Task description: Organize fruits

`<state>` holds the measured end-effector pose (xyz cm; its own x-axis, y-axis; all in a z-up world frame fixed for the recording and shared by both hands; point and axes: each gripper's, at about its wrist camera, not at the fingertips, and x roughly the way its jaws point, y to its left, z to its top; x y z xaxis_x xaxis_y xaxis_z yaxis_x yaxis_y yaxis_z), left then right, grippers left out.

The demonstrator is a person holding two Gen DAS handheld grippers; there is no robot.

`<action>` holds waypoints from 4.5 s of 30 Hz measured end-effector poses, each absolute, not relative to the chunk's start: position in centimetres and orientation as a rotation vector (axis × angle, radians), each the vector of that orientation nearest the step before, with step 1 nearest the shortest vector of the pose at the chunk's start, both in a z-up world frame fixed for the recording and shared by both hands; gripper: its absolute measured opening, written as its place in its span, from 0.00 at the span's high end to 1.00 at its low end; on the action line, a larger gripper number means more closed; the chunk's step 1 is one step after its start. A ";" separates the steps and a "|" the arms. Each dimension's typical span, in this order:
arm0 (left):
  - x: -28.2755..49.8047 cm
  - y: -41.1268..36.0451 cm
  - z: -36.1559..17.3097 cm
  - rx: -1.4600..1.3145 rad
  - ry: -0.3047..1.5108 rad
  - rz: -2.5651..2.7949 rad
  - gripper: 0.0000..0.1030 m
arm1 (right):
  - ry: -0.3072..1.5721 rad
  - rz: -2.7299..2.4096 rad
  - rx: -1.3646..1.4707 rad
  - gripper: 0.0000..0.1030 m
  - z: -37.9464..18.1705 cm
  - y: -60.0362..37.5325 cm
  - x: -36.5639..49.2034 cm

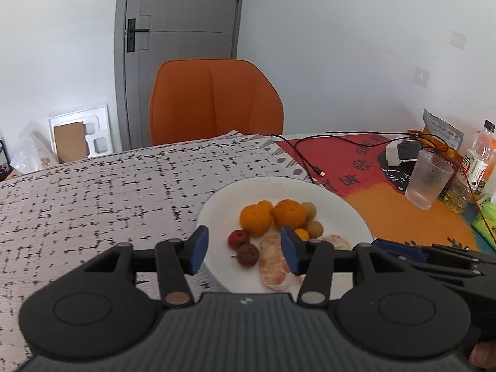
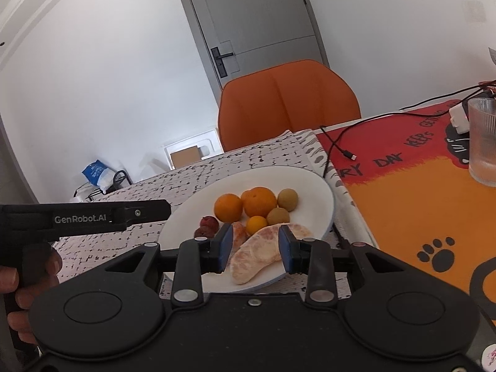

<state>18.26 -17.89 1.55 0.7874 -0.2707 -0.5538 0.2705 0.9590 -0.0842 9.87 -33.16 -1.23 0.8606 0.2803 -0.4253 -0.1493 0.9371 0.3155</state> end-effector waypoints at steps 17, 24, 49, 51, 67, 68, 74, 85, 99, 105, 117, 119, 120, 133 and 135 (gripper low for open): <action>14.7 -13.1 2.8 -0.023 0.563 -0.198 0.21 | 0.467 0.264 0.235 0.46 0.8 -30.1 8.0; 12.7 -10.9 3.8 -0.029 0.548 -0.161 0.09 | 0.444 0.291 0.216 0.27 2.0 -28.5 6.8; 5.8 -3.6 6.3 -0.059 0.521 -0.038 0.00 | 0.443 0.325 0.219 0.00 5.0 -25.4 3.0; 5.3 -3.1 6.3 -0.056 0.520 -0.030 0.00 | 0.441 0.329 0.217 0.00 5.2 -25.3 2.6; 0.8 -0.2 5.3 -0.067 0.508 0.028 0.00 | 0.461 0.314 0.224 0.00 3.6 -24.7 -0.2; 0.7 -0.2 5.1 -0.065 0.512 0.030 0.00 | 0.470 0.312 0.229 0.00 3.4 -24.7 -0.2; 0.4 0.5 3.6 -0.076 0.535 0.056 0.00 | 0.475 0.302 0.186 0.00 2.6 -24.2 -0.7; 0.5 0.9 1.7 -0.084 0.582 0.058 0.00 | 0.492 0.327 0.139 0.00 1.7 -22.4 -0.8; 0.4 0.5 1.7 -0.066 0.583 0.046 0.00 | 0.509 0.348 0.141 0.00 1.3 -21.9 -0.9; 0.4 0.1 1.7 -0.064 0.586 0.038 0.00 | 0.514 0.349 0.144 0.00 1.3 -21.9 -0.9; 0.4 -0.6 1.6 -0.056 0.586 0.020 0.00 | 0.512 0.337 0.144 0.00 1.2 -22.0 -0.8; 0.4 -0.6 1.5 -0.057 0.588 0.017 0.00 | 0.512 0.333 0.142 0.00 1.2 -22.0 -0.8; 0.4 -0.7 1.5 -0.057 0.588 0.014 0.00 | 0.511 0.335 0.141 0.00 1.2 -22.0 -0.8; 0.6 -0.8 1.5 -0.060 0.583 0.018 0.00 | 0.507 0.311 0.126 0.00 1.2 -22.3 -0.8; 0.6 -0.8 1.5 -0.060 0.586 0.019 0.00 | 0.506 0.311 0.124 0.00 1.2 -22.3 -0.8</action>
